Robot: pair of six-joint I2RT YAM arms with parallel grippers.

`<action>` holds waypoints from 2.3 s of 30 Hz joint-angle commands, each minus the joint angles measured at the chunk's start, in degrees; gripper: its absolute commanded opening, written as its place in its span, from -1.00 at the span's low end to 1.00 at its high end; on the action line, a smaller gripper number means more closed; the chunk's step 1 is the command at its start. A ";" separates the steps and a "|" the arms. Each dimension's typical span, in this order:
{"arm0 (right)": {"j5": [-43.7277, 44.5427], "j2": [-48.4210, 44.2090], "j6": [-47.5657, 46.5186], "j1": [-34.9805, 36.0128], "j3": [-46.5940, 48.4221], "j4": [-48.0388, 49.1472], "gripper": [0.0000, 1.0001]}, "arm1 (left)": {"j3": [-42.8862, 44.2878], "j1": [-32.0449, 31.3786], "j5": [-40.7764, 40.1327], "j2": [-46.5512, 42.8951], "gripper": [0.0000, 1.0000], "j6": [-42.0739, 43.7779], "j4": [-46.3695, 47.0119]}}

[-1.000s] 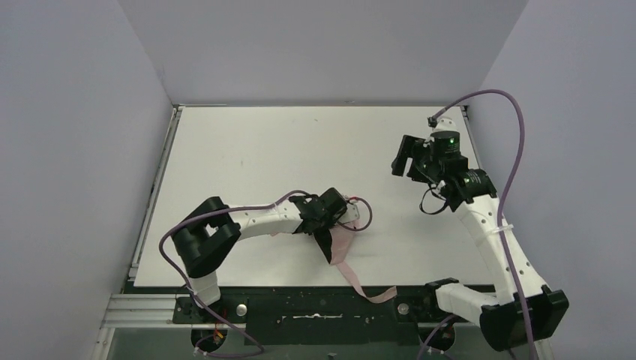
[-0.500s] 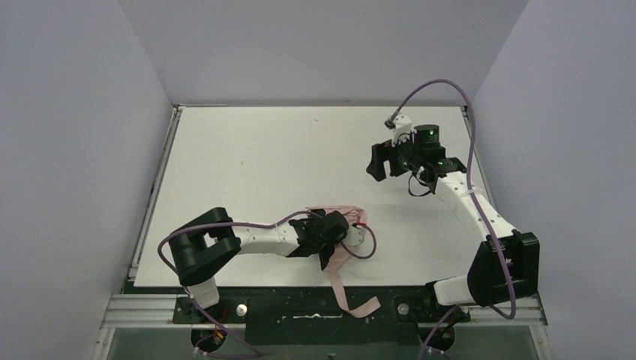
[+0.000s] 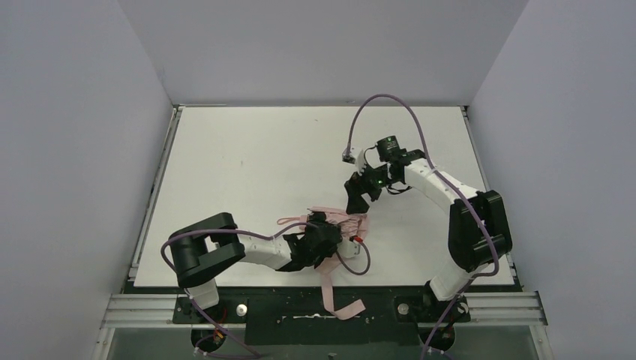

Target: Put away the umbrella

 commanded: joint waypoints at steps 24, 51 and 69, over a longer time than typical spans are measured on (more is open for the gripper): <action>0.39 11.66 -7.53 6.65 -0.76 -9.26 0.51 | -1.89 -1.35 -1.31 -0.24 -1.00 1.21 6.88; 25.80 -0.39 -6.55 11.99 -13.92 15.30 -0.65 | -2.17 8.61 19.34 -48.63 0.33 -28.25 -25.90; 46.87 -17.62 -25.75 33.84 -41.46 43.65 -0.73 | 2.92 19.64 40.86 -40.49 0.65 -29.83 -27.50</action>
